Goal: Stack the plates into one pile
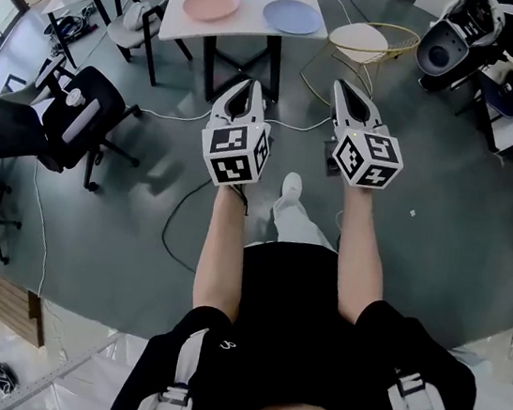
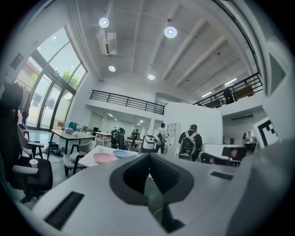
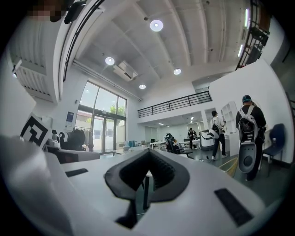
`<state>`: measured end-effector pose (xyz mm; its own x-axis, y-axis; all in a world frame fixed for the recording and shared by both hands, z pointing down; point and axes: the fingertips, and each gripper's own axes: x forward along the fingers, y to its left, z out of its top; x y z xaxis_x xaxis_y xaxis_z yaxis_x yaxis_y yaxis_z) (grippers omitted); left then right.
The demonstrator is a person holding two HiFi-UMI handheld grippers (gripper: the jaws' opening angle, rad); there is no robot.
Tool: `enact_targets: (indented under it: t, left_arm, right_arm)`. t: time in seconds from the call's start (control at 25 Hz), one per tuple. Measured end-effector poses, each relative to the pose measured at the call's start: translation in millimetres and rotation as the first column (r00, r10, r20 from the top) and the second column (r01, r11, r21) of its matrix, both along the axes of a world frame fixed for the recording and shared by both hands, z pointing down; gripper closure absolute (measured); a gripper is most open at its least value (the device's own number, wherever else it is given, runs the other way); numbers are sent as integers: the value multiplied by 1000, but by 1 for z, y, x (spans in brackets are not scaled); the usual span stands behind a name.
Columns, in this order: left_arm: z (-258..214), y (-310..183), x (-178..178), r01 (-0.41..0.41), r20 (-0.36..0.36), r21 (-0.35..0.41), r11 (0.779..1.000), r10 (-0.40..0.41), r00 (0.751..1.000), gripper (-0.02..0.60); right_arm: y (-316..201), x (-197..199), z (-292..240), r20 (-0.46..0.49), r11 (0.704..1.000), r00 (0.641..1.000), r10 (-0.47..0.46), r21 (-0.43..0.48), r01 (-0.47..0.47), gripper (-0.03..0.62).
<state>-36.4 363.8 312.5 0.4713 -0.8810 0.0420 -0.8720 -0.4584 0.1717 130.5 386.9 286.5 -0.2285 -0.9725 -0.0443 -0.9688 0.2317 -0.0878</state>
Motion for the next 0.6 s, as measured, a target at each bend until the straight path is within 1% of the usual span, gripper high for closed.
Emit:
enact_targets:
  t: [0.12,0.24,0.4,0.52,0.6]
  left_arm:
    - [-1,-29,-3,23,6,3,1000,-23,1000,568]
    - [-3,-62,5,34,13,14,999,-35,999,568]
    - [-6,-118,25,48,23,22,999,-48,999,568]
    - [3,-175,43,62,12,0,998,-62,998,568]
    - [12,-211,61,70,0,-24,997,-70,998,568]
  right_arm:
    - [-26,0,2,4,1000,1000,-20,14,19,586]
    - [-61,16,1,10,999,1000,-20,28,20,586]
    - [-123,49,-1,23,1000,1000,10,28,-11,586]
    - [-181,61,9,1,1000,1000,-15,11,15,586]
    - [-219,78,17,-6,1000,1000,-23,-12,23,586]
